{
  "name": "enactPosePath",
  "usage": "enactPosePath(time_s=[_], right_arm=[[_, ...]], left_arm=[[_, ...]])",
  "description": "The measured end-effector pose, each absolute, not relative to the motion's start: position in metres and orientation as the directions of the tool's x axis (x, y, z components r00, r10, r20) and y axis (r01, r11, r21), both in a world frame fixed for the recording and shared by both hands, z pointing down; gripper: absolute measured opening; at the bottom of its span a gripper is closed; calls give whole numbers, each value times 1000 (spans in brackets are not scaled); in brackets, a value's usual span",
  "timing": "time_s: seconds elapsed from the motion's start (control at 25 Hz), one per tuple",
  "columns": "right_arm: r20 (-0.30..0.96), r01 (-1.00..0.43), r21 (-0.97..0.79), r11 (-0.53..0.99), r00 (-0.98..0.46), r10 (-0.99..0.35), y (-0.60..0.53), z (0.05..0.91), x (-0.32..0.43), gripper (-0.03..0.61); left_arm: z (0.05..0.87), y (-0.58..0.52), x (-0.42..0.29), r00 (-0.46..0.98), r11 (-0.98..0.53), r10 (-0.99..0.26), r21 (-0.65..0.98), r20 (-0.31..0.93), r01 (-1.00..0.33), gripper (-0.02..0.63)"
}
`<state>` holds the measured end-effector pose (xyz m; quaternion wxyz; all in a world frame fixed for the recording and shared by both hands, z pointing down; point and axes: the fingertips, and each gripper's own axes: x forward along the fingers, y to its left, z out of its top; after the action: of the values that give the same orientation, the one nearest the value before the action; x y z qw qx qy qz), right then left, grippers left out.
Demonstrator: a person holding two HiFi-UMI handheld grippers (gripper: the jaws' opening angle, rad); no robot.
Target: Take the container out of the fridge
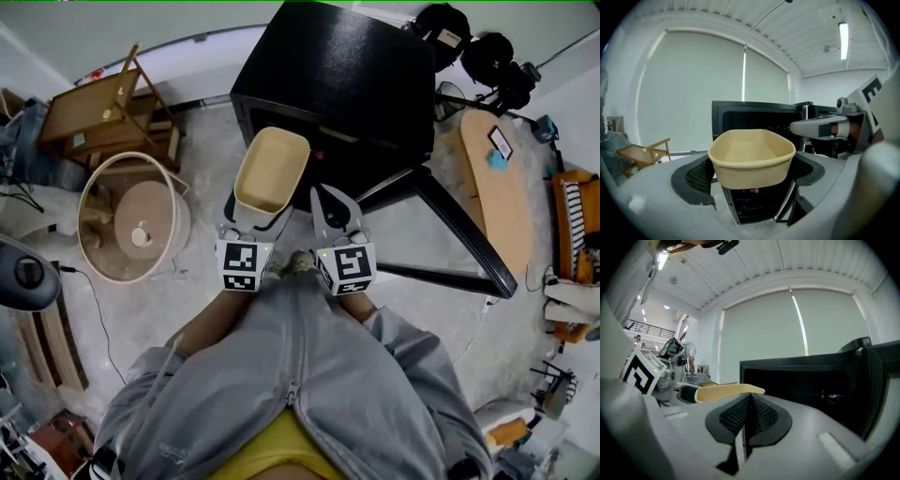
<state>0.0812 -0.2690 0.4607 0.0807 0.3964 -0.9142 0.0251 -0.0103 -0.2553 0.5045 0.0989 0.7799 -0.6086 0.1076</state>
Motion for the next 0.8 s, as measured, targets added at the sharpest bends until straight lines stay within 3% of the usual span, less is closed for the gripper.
enactPosePath(time_s=[0.56,0.8], right_arm=[[89,-657,81,749,-744,-662,-262,428,19,0],[38,-662,150,735,-739,-673,-261,400,11,0]], left_arm=[[458,-216,-115,-52,52,-976,-6,211,-999,498],[436,-224,-133,-105,106,-981,-2,165,-994,499]])
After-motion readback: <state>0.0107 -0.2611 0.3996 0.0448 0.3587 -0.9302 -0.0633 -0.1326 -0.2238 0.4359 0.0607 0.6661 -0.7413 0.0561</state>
